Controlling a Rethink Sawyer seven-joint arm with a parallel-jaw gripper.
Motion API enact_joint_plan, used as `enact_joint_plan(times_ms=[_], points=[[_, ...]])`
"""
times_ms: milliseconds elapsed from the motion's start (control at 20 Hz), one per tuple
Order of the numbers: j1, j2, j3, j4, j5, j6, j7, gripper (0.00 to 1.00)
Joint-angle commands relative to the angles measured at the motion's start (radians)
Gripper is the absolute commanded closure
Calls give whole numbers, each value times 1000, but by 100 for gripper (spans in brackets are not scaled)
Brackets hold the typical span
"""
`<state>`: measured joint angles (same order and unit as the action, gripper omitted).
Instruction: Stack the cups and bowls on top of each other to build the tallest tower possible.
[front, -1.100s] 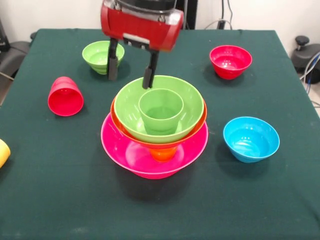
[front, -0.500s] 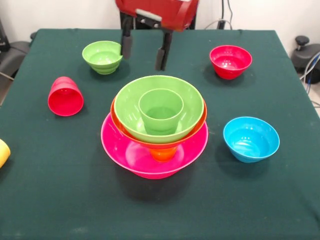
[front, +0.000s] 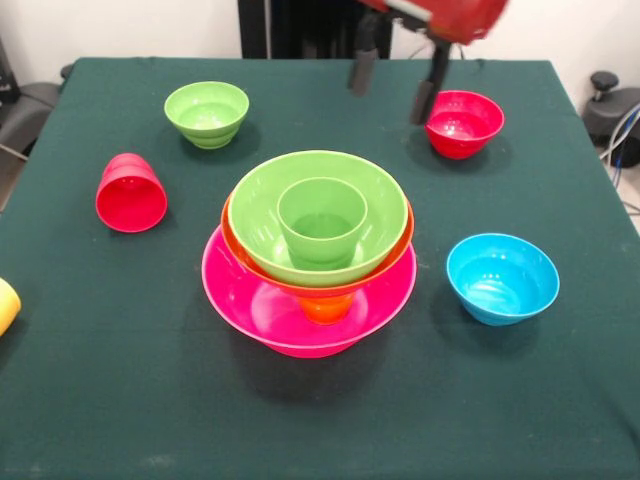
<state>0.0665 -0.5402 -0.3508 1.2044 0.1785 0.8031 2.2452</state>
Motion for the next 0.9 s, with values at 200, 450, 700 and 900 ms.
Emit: enact_joint_plan(times_ms=[200,450,700,900], points=[[47,50,39,183,61,-4,320,0],[67,55,-4,214,60,-29,374,0],[49,52,-5,258,76,-46,380,0],[34,49,-8,309,76,-93,366,0]])
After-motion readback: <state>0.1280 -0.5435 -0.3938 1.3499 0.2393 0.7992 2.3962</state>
